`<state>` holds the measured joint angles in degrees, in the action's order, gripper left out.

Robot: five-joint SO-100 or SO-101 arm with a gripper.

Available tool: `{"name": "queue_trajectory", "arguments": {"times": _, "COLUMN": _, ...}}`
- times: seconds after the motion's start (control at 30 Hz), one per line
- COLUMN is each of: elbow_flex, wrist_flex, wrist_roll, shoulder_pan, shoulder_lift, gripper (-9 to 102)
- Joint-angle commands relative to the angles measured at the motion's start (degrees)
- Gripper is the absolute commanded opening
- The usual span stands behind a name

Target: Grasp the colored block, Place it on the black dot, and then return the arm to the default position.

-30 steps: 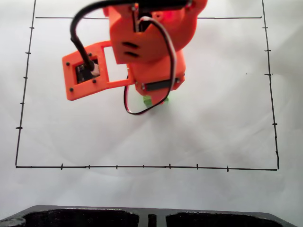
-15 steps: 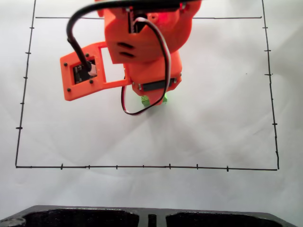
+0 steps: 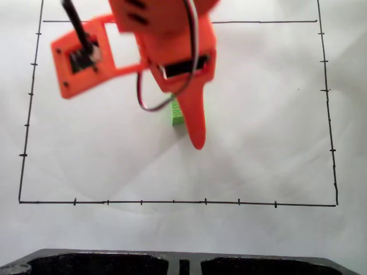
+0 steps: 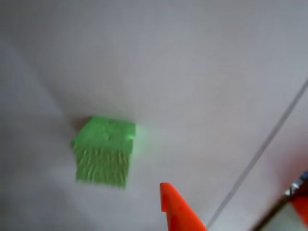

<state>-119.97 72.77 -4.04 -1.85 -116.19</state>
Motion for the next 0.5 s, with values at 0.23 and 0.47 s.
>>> {"name": "queue_trajectory", "arguments": {"times": 0.23, "elbow_flex": -0.44, "wrist_flex": 13.54, "wrist_roll": -10.46, "shoulder_pan": 9.67, "shoulder_lift": -28.21, "gripper": 48}}
{"name": "queue_trajectory", "arguments": {"times": 0.47, "elbow_flex": -9.93, "wrist_flex": 16.52, "wrist_roll": -14.59, "shoulder_pan": 14.50, "shoulder_lift": -44.82, "gripper": 13}}
